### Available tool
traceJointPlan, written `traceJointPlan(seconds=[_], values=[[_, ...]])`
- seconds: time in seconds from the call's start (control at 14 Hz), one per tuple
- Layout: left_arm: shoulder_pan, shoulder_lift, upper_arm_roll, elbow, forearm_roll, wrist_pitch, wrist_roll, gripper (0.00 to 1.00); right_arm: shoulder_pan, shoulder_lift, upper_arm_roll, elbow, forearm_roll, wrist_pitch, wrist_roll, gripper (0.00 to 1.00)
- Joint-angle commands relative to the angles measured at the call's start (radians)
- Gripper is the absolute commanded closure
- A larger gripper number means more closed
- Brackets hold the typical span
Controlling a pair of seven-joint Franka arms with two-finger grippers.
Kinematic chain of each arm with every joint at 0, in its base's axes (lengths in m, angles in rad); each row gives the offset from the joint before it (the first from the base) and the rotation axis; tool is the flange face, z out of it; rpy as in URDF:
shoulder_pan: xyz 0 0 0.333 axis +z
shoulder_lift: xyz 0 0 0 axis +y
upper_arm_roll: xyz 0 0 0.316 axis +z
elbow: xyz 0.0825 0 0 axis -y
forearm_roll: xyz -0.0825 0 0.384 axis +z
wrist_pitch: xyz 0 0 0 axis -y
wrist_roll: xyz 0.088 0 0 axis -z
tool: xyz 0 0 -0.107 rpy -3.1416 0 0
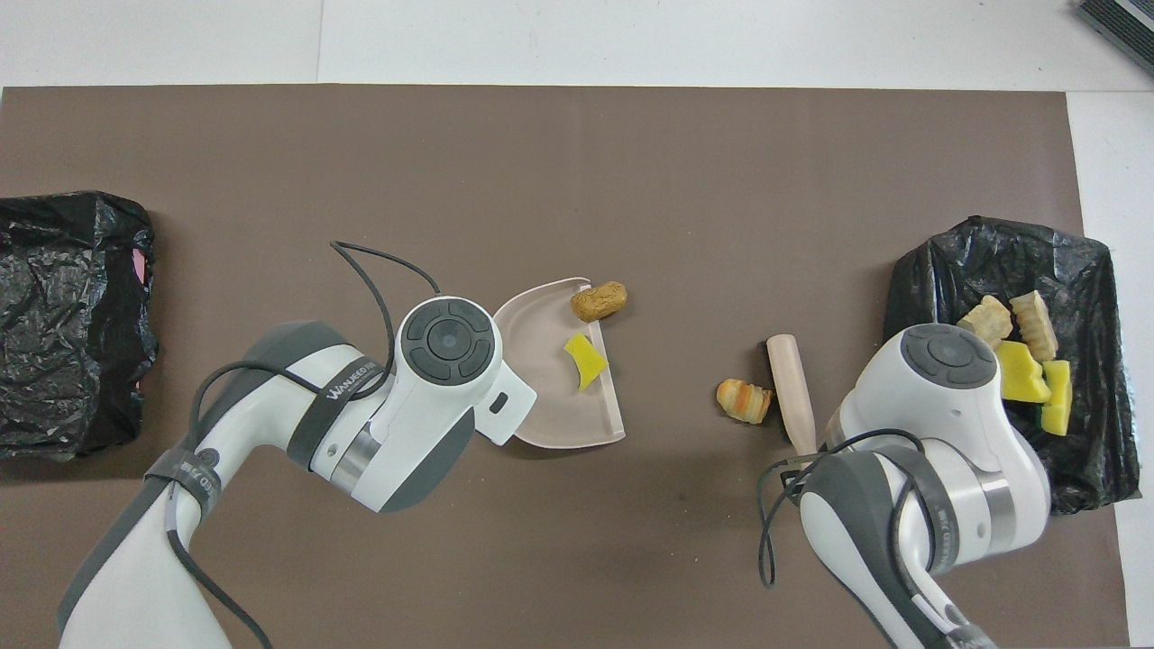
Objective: Sweep and dump trash in bin
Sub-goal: 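Sweep the remaining pieces toward the dustpan again with the right gripper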
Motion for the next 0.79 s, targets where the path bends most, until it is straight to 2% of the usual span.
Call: traceJointPlan(seconds=[0.0, 0.14, 0.29, 0.43, 0.57, 0.72], values=[[-0.001, -0.04, 0.002, -0.054, 0.014, 0.04, -0.004, 0.6, 0.02, 0.027, 0.001, -0.009, 0.122, 0.05, 0.0, 1.0], [-0.001, -0.035, 0.002, -0.044, 0.014, 0.041, -0.012, 0.71, 0.043, 0.04, 0.003, 0.011, 0.2, 0.05, -0.033, 1.0], [-0.001, -0.029, 0.002, -0.03, 0.014, 0.045, -0.008, 0.99, 0.051, 0.056, 0.003, 0.02, 0.312, 0.05, -0.076, 1.0], [-0.001, -0.026, 0.002, -0.028, 0.018, 0.054, -0.005, 1.0, 0.106, 0.073, 0.001, 0.038, 0.398, 0.058, -0.086, 1.0], [-0.002, -0.029, 0.002, -0.028, 0.06, 0.045, -0.001, 1.0, 0.12, 0.079, 0.003, 0.055, 0.472, 0.054, -0.09, 1.0], [-0.005, -0.034, 0.002, -0.03, 0.103, 0.032, 0.002, 1.0, 0.157, 0.075, 0.003, 0.055, 0.599, 0.056, -0.104, 1.0]])
